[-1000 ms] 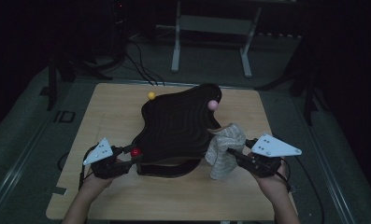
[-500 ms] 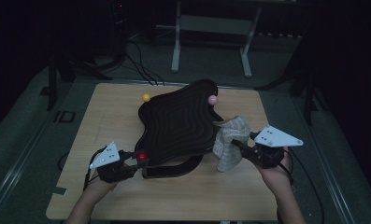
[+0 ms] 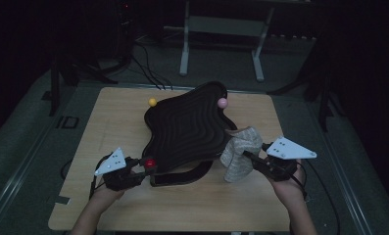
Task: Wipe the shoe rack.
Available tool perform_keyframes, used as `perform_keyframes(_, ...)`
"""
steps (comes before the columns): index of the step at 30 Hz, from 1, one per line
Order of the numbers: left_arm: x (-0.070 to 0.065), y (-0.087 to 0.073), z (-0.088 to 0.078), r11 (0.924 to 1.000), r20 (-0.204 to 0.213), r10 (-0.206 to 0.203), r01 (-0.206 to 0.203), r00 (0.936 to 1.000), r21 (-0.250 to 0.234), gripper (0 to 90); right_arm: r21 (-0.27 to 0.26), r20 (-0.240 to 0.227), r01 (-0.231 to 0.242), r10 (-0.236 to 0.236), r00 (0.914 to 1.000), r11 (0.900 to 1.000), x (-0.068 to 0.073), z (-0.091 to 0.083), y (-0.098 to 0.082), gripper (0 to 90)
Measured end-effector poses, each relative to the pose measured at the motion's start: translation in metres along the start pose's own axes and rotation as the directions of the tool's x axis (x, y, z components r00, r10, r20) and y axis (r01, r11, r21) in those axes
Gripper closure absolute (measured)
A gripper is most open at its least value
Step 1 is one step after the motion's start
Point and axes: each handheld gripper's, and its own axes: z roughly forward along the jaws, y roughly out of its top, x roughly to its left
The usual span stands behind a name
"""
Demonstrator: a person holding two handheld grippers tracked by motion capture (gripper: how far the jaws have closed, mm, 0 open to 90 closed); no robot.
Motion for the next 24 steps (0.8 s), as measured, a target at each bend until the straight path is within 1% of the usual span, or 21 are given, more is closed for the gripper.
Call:
perform_keyframes(2,0.000,0.000,0.000,1.0000,0.002,0.001,-0.001,1.0000,-0.001,59.9,-0.027,-0.023,0.011,-0.012,0.9997,1.000,0.005,-0.003,0.004,66.6)
perform_keyframes(4,0.001,0.000,0.000,1.0000,0.009,-0.002,0.002,1.0000,-0.003,59.9,-0.020,-0.020,0.030,-0.030,0.9993,0.999,0.010,0.000,0.003,66.6)
perform_keyframes(6,0.001,0.001,0.000,1.0000,0.005,0.005,-0.005,1.0000,0.005,59.9,-0.013,-0.024,0.013,-0.013,0.9996,1.000,0.009,0.004,-0.005,66.6)
perform_keyframes(8,0.000,0.000,0.000,1.0000,0.005,0.005,-0.005,1.0000,0.003,59.9,-0.019,-0.037,-0.037,0.036,0.9987,0.999,0.003,0.006,-0.012,66.5)
perform_keyframes(9,0.001,0.000,0.000,1.0000,0.006,0.006,-0.006,1.0000,0.001,59.9,-0.013,-0.028,-0.034,0.034,0.9990,0.999,0.003,0.006,-0.013,66.5)
perform_keyframes(11,0.001,0.000,0.000,1.0000,0.009,0.005,-0.005,0.9999,0.001,59.9,-0.007,-0.015,-0.008,0.008,0.9999,1.000,0.005,0.003,-0.008,66.5)
perform_keyframes(12,0.001,0.000,0.000,1.0000,0.009,0.006,-0.006,0.9999,0.001,59.9,-0.012,-0.015,0.004,-0.004,0.9999,1.000,0.007,0.001,-0.004,66.5)
perform_keyframes(13,0.001,0.000,0.000,1.0000,0.010,0.006,-0.006,0.9999,-0.001,59.9,-0.025,-0.027,0.016,-0.017,0.9995,1.000,0.009,-0.001,0.000,66.5)
perform_keyframes(14,0.002,0.000,0.000,1.0000,0.012,0.006,-0.006,0.9999,0.000,59.9,-0.040,-0.043,0.015,-0.016,0.9989,0.999,0.011,-0.002,0.003,66.5)
perform_keyframes(15,0.002,0.000,0.000,1.0000,0.010,0.007,-0.007,0.9999,0.002,59.9,-0.046,-0.048,0.021,-0.023,0.9986,0.999,0.014,-0.003,0.006,66.5)
perform_keyframes(17,0.002,0.000,0.000,1.0000,0.010,0.007,-0.007,0.9999,0.002,59.9,-0.043,-0.030,0.039,-0.041,0.9987,0.998,0.017,-0.002,0.006,66.5)
perform_keyframes(20,0.002,0.001,0.000,0.9999,0.011,0.008,-0.008,0.9999,0.007,59.9,-0.006,-0.008,0.023,-0.023,0.9997,1.000,0.015,0.004,-0.008,66.5)
perform_keyframes(22,0.002,0.001,0.000,0.9999,0.013,0.009,-0.009,0.9999,0.005,59.9,-0.006,-0.029,-0.014,0.013,0.9995,1.000,0.011,0.005,-0.014,66.4)
perform_keyframes(24,0.003,0.001,0.000,0.9999,0.016,0.009,-0.009,0.9998,0.005,59.9,-0.005,-0.027,0.001,-0.001,0.9996,1.000,0.014,0.001,-0.011,66.5)
